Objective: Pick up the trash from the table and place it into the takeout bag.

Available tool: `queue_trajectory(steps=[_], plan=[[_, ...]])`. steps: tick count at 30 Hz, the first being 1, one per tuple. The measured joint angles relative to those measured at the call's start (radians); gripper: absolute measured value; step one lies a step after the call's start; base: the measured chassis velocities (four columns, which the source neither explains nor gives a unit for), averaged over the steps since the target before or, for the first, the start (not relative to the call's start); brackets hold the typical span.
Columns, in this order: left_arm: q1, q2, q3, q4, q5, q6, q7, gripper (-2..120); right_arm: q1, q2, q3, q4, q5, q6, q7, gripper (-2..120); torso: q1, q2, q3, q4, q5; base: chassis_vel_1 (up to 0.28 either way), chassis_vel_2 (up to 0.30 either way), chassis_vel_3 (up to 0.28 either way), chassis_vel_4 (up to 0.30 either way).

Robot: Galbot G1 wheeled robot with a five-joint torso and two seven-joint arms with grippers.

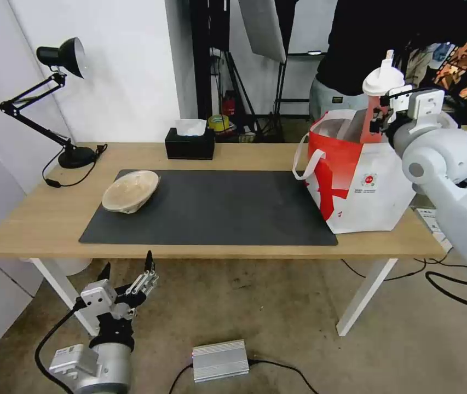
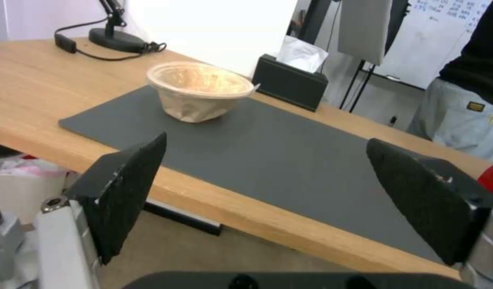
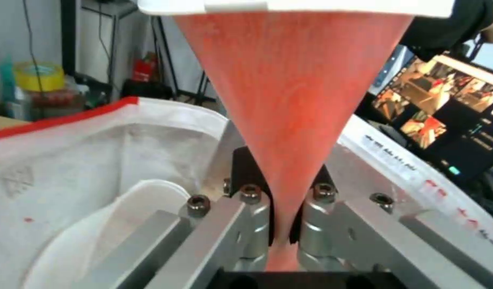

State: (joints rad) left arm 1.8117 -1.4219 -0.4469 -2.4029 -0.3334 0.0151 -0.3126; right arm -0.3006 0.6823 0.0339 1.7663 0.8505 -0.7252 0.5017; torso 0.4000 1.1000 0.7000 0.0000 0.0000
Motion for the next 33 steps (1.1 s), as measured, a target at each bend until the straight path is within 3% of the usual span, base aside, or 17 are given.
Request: queue_trajectory(steps=[33], plan=[[-0.011,0.009,-0.001,0.002,-0.006,0.0,-0.002,100,0.0,-0.057,-0.114,-0.083,-0.008,0.001,-0.101,3,0.0,0.0,0.0,0.0,0.0,0.0,0.0,0.0,0.0]])
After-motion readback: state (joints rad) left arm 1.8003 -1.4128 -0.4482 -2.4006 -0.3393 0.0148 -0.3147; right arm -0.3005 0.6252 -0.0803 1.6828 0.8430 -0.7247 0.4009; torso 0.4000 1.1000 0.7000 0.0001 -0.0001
